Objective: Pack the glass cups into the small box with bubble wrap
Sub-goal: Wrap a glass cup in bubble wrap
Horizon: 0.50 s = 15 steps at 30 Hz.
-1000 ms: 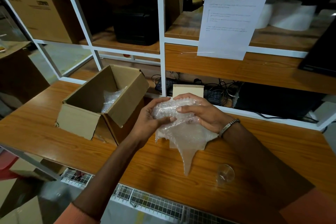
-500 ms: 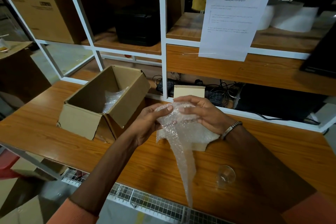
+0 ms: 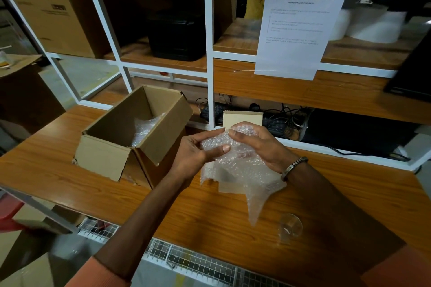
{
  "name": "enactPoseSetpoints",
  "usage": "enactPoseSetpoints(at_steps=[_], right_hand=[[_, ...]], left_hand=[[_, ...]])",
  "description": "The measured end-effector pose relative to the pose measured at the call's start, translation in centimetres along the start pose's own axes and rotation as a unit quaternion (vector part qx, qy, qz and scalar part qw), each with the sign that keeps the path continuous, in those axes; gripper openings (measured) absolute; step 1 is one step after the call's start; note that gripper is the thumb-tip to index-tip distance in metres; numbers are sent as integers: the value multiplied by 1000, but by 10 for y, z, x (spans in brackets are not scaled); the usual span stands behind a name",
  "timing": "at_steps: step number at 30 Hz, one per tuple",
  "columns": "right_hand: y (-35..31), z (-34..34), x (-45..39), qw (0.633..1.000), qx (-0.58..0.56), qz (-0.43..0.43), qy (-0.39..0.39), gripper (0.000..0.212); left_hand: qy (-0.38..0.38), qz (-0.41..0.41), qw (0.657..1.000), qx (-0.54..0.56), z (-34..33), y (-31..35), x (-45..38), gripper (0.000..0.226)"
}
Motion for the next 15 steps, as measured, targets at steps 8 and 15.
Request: enactPoseSetpoints(at_steps=[8, 15], right_hand=[[-12, 3, 0, 995, 29, 93, 29, 34], [-12, 7, 2, 992, 82, 92, 17, 39]], left_hand=[[-52, 111, 989, 84, -2, -13, -5, 45], [-43, 96, 990, 99, -6, -14, -12, 35]])
Point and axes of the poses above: each hand's wrist, its own x-axis away from the middle knuckle, its own z-axis out of the back of the hand, y = z × x, the point moved 9 cm from there along -x, towards the middle knuckle, and after that the axes turned 13 degrees about -y, right-handed, at the moved point
